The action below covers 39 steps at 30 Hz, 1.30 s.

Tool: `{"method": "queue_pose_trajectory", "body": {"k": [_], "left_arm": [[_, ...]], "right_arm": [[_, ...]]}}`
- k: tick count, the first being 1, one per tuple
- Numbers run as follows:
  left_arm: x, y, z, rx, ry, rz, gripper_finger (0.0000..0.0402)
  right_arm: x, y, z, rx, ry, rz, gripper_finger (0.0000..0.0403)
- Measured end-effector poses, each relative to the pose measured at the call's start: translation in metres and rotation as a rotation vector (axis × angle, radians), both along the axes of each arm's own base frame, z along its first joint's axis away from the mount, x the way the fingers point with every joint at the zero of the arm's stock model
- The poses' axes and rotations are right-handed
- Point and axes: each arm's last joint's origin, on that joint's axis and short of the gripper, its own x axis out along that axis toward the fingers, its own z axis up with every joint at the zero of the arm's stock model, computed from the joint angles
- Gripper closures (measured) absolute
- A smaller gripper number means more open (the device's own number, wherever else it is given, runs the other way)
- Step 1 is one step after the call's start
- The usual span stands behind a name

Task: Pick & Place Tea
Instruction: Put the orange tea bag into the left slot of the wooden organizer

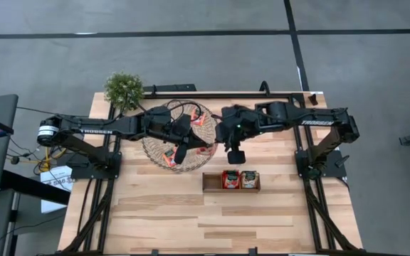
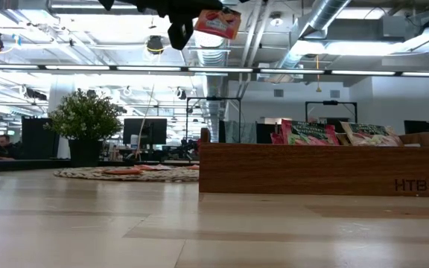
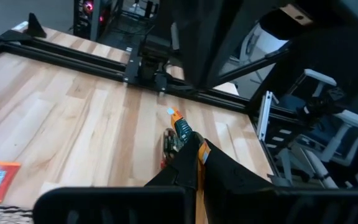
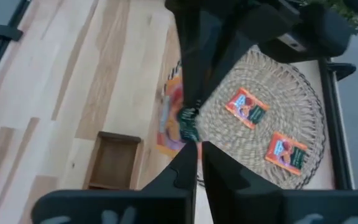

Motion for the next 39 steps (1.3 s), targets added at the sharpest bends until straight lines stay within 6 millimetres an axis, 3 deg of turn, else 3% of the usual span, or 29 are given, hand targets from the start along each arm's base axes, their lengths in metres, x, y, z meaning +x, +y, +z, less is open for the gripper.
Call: {"method": "queue_pose_trajectory", "body": {"k": [10,17,22,28,39], "left_arm": [[0.0,0.0,0.002,0.0,-0.019,-0.004,0.0401],[0.001,0.0,0.004,0.003,-0.048,-0.004,0.0401],[0.001,0.0,0.002,0.0,-0.026,-0.004,0.0401],[0.001,0.0,-0.001,0.006,0.004,-0.007,0.0401],[0.001,0.0,-0.001,0.022,-0.002,-0.021,0.0401]], "right_arm": [[0.0,-0.004,0.0,0.0,-0.005,-0.011,0.0289],[0.02,-0.003,-0.015,-0.006,0.009,-0.004,0.0213],[0.027,-0.003,-0.022,-0.013,0.02,0.002,0.0184],[0.026,-0.006,-0.022,-0.007,0.017,-0.011,0.0202],[0.027,-0.013,-0.021,0.037,0.005,0.012,0.0323]]}}
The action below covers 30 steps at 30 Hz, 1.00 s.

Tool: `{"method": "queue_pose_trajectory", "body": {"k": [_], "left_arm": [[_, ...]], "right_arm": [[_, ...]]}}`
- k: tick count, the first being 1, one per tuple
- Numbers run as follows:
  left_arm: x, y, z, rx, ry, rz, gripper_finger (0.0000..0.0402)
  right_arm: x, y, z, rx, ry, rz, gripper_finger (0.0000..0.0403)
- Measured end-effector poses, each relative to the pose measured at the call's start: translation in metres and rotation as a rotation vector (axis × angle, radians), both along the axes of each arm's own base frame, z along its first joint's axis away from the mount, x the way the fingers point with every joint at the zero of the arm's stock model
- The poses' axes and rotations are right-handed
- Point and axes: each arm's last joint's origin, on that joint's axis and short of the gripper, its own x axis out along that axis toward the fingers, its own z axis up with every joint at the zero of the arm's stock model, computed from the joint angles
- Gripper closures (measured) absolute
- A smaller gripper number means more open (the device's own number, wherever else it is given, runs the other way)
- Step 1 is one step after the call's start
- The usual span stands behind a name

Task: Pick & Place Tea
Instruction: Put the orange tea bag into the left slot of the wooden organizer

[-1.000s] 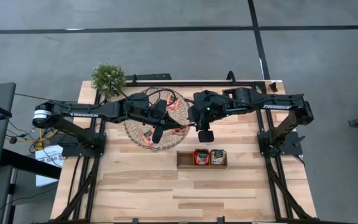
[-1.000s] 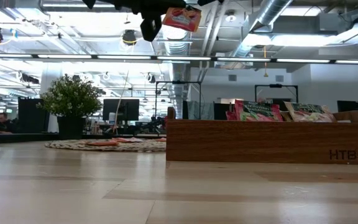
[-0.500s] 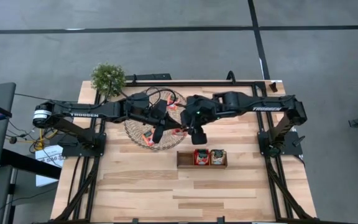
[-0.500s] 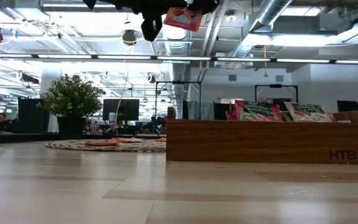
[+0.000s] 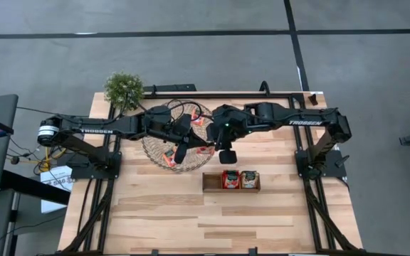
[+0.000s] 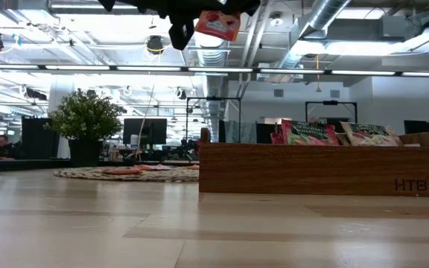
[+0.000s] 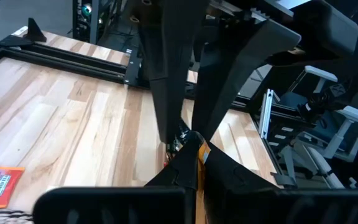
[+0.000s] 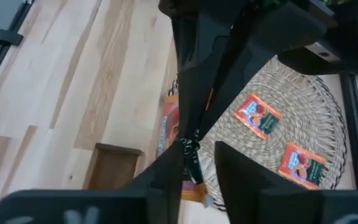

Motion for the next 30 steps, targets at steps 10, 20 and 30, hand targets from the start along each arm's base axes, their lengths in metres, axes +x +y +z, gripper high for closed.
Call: {"method": "queue_pose_trajectory", "body": {"k": [10,20,30], "left_arm": [[-0.001,0.0,-0.001,0.007,0.006,-0.014,0.0401],[-0.002,0.0,-0.004,0.009,0.042,-0.018,0.0402],[-0.003,-0.003,-0.009,-0.005,0.086,-0.056,0.0402]], "right_arm": [[0.0,-0.004,0.0,0.017,-0.001,0.003,0.0386],[0.0,-0.004,0.0,0.013,0.004,-0.001,0.0401],[-0.008,-0.014,0.027,0.0,-0.035,-0.038,0.0402]]}}
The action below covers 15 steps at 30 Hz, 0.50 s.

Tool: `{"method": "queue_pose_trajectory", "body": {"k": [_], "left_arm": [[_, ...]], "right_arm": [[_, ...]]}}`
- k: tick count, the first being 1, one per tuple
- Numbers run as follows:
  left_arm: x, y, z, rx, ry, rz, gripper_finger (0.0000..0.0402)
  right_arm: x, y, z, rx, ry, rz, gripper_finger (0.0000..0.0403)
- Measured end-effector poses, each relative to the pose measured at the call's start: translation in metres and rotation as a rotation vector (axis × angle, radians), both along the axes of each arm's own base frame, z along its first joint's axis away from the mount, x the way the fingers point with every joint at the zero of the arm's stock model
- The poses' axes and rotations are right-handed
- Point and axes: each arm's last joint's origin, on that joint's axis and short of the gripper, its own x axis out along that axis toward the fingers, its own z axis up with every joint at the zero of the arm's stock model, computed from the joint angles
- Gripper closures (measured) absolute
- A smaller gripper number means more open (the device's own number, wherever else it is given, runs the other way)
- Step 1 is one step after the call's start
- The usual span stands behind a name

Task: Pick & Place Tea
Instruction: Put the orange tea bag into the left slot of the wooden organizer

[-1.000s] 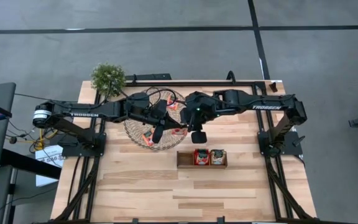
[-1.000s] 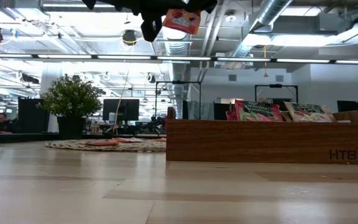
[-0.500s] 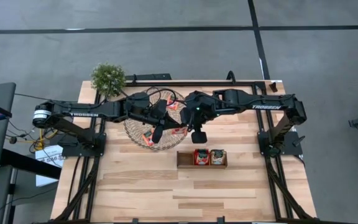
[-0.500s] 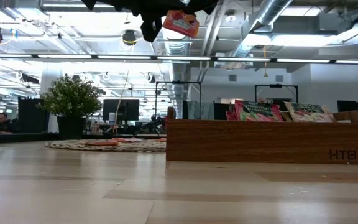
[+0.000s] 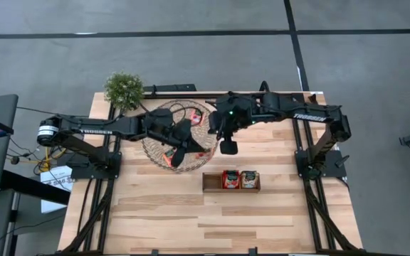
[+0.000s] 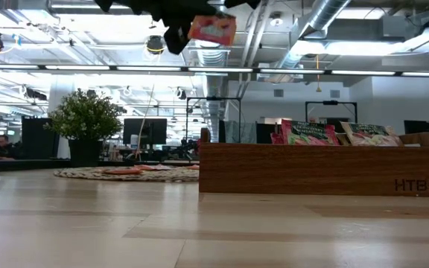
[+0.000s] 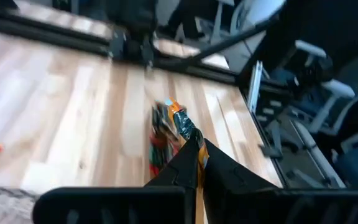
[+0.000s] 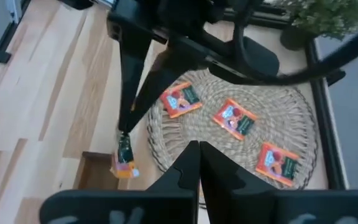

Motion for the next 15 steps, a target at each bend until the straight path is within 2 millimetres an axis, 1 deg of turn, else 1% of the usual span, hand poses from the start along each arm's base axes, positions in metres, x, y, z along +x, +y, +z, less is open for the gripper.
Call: {"method": "queue_pose_trajectory", "body": {"k": [3,9,11,15], "left_arm": [[0.0,0.001,0.001,0.004,-0.001,0.011,0.0402],[0.0,0.001,0.001,0.017,-0.007,0.007,0.0402],[0.001,-0.001,0.001,0.036,-0.014,-0.005,0.0402],[0.009,-0.012,-0.008,0.073,-0.003,-0.053,0.0402]], "right_arm": [[-0.001,-0.003,0.003,0.003,-0.002,-0.005,0.0401],[-0.007,-0.005,-0.001,-0.015,0.072,-0.03,0.0401],[-0.013,-0.008,-0.004,-0.048,0.135,-0.064,0.0401],[-0.031,-0.01,-0.002,-0.061,0.236,-0.09,0.0401]]}}
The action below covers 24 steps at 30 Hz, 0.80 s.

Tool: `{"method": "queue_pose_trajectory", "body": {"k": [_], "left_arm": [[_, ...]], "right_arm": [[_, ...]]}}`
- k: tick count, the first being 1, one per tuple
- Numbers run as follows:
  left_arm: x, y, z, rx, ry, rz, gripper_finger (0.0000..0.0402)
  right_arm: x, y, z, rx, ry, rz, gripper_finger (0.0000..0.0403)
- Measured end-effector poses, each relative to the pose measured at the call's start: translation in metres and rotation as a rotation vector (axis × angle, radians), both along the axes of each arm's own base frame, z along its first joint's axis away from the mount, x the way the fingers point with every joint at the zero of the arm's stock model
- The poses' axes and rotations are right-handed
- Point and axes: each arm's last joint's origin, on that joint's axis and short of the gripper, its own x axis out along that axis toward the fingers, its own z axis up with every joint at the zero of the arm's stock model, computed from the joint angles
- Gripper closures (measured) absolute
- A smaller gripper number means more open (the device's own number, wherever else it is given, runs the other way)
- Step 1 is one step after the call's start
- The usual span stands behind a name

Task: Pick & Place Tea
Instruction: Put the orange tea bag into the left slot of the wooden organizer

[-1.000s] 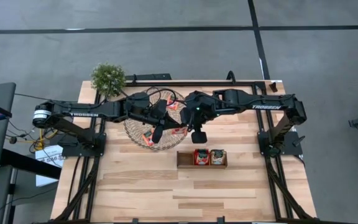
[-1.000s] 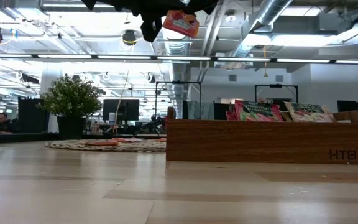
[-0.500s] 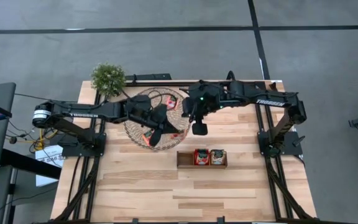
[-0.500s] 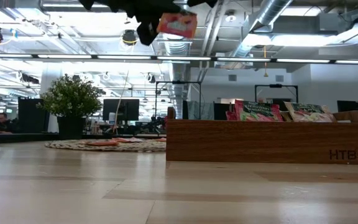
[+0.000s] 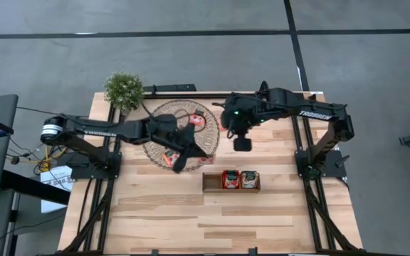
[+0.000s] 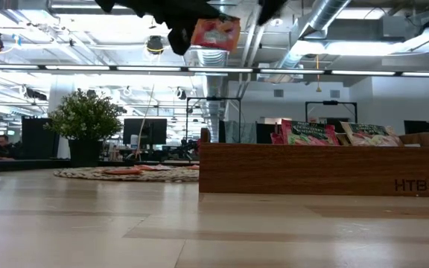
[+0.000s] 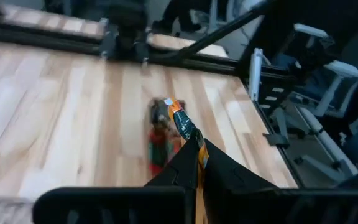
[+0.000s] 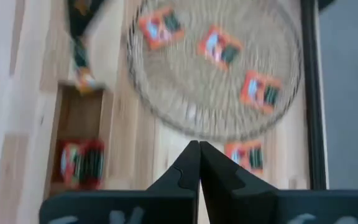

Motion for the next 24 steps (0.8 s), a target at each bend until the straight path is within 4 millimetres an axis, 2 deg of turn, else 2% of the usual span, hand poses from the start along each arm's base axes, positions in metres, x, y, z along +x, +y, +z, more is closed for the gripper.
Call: {"method": "queue_pose_trajectory", "body": {"k": [7,13,19,21,24], "left_arm": [[0.023,-0.031,-0.016,0.047,-0.049,0.045,0.0402],[0.033,-0.052,-0.026,0.022,-0.061,0.178,0.0402],[0.045,-0.075,-0.047,-0.05,-0.041,0.27,0.0402],[0.048,-0.079,-0.053,-0.057,-0.036,0.315,0.0402],[0.05,-0.082,-0.063,-0.047,-0.008,0.364,0.0402]], "right_arm": [[-0.032,-0.008,0.011,0.026,0.083,-0.023,0.0401],[-0.075,-0.013,0.044,0.134,-0.064,0.056,0.0403],[-0.126,-0.005,0.077,0.209,-0.271,0.132,0.0403],[-0.138,0.0,0.08,0.22,-0.342,0.15,0.0403],[-0.149,0.008,0.074,0.246,-0.418,0.165,0.0403]]}}
